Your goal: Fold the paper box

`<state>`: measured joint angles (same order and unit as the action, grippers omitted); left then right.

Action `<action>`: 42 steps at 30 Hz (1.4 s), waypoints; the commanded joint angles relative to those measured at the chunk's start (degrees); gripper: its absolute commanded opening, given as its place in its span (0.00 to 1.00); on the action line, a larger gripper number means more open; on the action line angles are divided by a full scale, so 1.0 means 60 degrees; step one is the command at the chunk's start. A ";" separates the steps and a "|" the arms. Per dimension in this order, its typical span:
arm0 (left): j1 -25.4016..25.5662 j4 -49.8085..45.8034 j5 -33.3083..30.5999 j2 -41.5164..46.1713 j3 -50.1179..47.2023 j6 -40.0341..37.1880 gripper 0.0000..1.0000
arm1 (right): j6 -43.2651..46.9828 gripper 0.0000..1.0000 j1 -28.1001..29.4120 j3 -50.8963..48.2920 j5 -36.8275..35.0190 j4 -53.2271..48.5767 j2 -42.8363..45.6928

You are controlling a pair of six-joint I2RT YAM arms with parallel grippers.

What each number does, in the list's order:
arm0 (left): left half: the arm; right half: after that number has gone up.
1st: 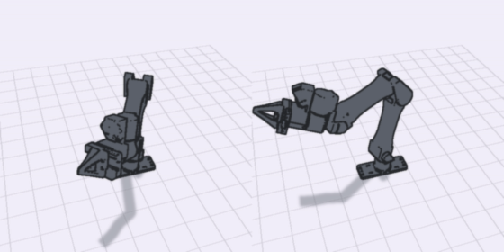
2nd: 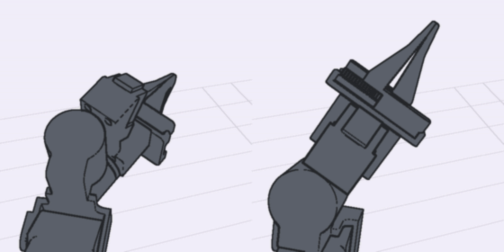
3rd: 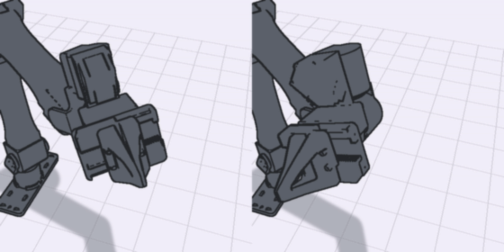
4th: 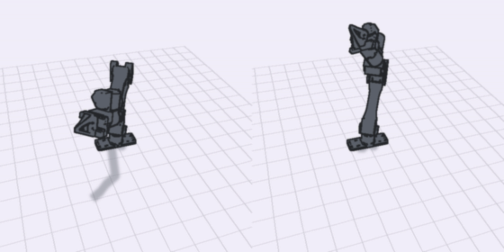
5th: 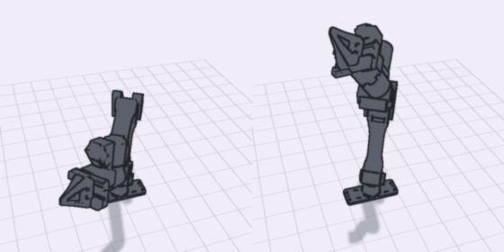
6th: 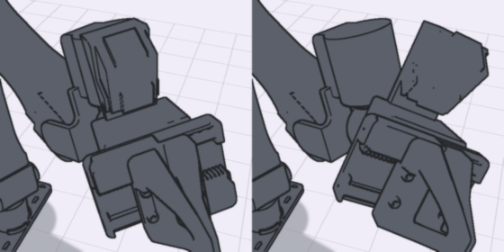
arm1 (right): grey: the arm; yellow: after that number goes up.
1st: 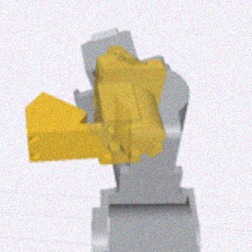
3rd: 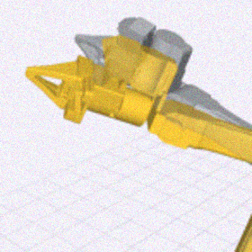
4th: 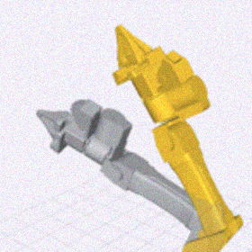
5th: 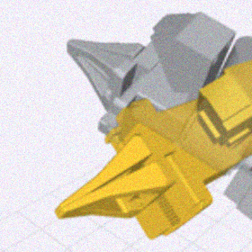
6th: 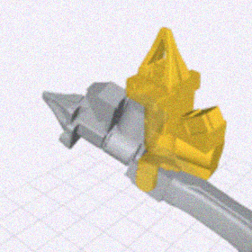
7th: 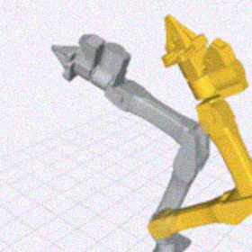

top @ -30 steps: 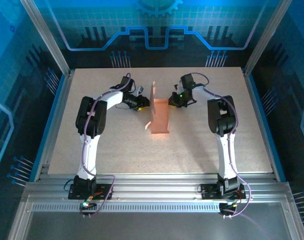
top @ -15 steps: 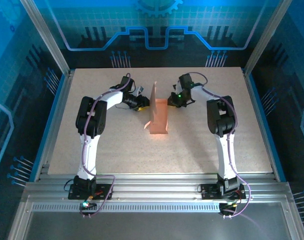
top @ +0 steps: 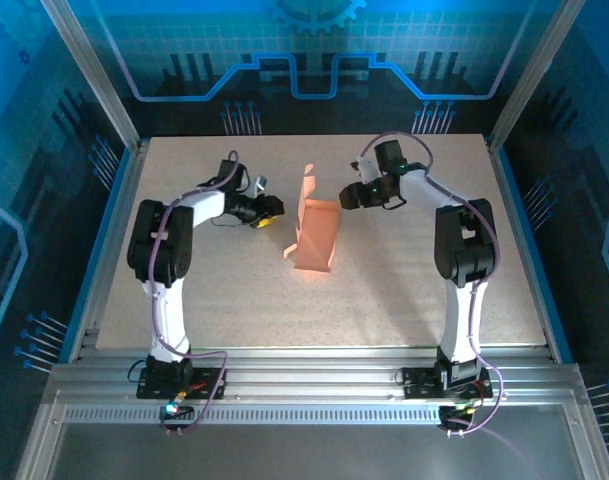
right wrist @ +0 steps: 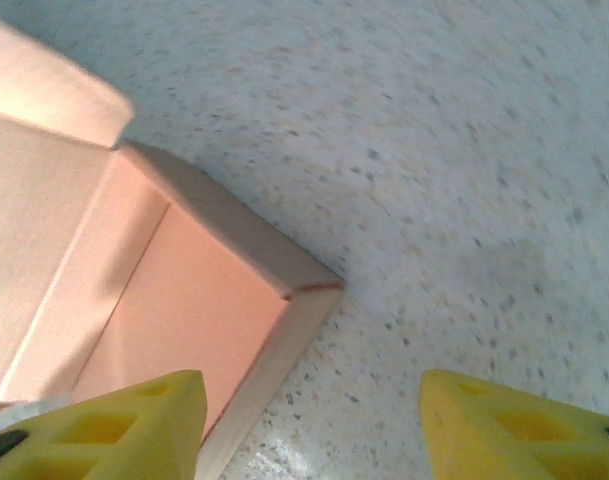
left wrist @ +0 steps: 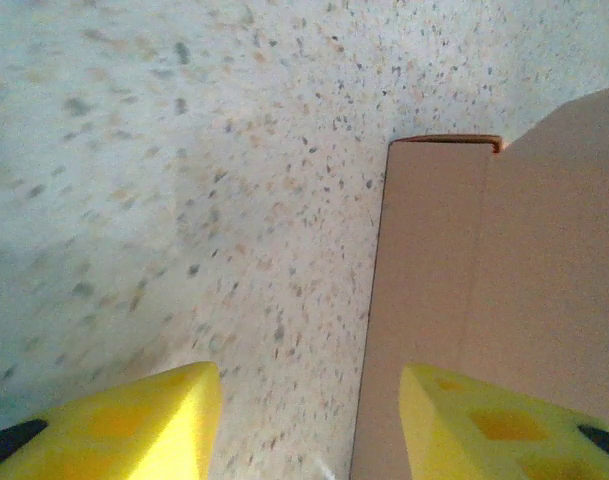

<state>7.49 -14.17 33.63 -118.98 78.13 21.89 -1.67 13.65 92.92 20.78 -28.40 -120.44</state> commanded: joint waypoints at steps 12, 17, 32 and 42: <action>-0.0163 0.1437 -0.0781 0.3341 -0.3513 0.0171 0.74 | 0.4001 0.57 0.1056 0.6809 -0.0662 -0.4378 -0.4067; -0.0149 0.1932 -0.0756 0.3387 -0.3879 0.0432 0.75 | 0.3696 0.52 0.1080 0.7044 -0.0904 -0.4715 -0.4340; -0.0120 0.2200 -0.0472 0.3059 -0.3881 0.0684 0.73 | 0.3074 0.49 0.0921 0.4845 0.0623 -0.3624 -0.2846; -0.0076 0.2340 -0.0378 0.2832 -0.3899 0.0778 0.71 | 0.2759 0.49 0.0960 0.4823 0.1282 -0.3750 -0.2960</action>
<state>6.92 -0.95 29.82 -100.99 55.31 25.65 16.64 19.46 122.72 24.08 -50.61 -139.81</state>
